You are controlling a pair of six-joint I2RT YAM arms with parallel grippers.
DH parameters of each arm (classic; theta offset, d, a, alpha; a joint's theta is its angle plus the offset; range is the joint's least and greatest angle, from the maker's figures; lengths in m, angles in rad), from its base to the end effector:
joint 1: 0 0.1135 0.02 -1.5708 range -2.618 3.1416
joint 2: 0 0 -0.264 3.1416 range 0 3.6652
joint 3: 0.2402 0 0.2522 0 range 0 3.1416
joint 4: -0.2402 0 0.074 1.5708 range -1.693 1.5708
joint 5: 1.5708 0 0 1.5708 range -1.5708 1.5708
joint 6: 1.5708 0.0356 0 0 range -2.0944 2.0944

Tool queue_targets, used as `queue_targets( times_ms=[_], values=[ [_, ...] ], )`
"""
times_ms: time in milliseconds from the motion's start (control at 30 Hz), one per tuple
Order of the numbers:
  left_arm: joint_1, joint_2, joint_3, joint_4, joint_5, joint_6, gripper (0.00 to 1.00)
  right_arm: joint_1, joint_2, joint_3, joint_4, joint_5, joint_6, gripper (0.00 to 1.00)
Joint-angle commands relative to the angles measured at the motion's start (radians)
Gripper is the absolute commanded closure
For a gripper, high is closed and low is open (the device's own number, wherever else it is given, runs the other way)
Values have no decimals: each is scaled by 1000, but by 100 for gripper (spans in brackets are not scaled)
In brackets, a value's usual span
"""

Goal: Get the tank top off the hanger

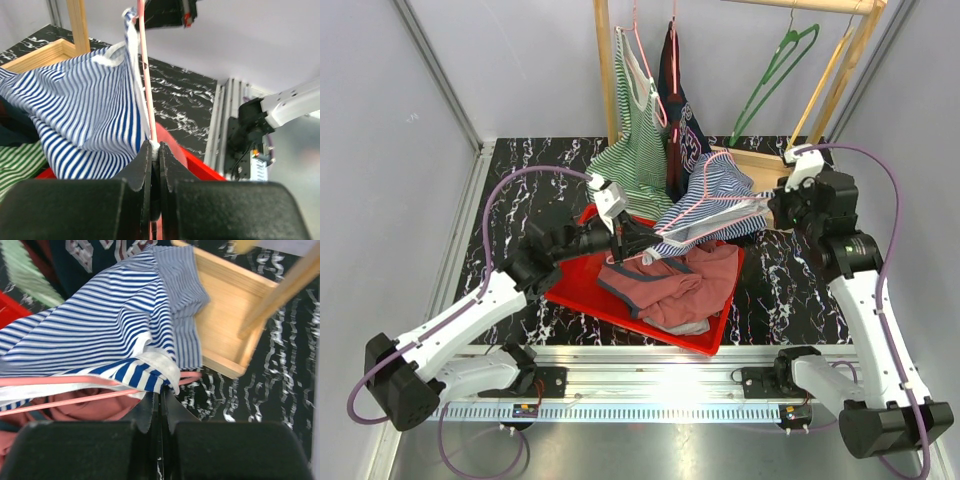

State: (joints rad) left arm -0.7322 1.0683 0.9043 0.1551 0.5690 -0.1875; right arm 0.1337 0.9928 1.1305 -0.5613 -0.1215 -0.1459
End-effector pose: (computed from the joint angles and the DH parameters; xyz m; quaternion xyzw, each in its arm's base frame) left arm 0.1718 -0.1803 0.3631 0.3737 0.6034 -0.4785 0.5170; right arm 0.2074 0.0322 0.3827 -0.1494 0.8256 0.0477 0.5420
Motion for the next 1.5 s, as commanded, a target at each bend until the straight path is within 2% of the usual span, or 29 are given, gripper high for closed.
queue_targets(
  times_ms=[0, 233, 500, 633, 767, 933, 1033, 1333, 1467],
  values=[
    [-6, -39, 61, -50, -7, 114, 100, -45, -49, 20, 32, 98, -23, 100],
    [-6, -82, 96, -154, 21, 246, 100, -127, -56, 6, 81, 197, -47, 100],
    [14, -110, 77, -158, 35, 240, 100, -322, 1, -38, 121, -39, -23, 100],
    [40, -96, 64, -71, 54, 191, 100, -404, 4, -67, 120, -205, -44, 100],
    [59, -84, 58, -19, 86, 146, 100, -442, 12, -81, 117, -279, -70, 100],
    [63, -76, 44, 46, 43, 112, 100, -465, 23, -93, 61, -485, -153, 100],
    [63, -48, 30, 127, 22, 64, 100, -465, 24, -109, 41, -550, -187, 100],
    [59, 111, 53, 348, -4, -76, 100, -465, 24, -107, 18, -596, -221, 100],
    [59, 160, 76, 371, -40, -92, 100, -465, -8, -115, 2, -610, -257, 92]
  ],
)
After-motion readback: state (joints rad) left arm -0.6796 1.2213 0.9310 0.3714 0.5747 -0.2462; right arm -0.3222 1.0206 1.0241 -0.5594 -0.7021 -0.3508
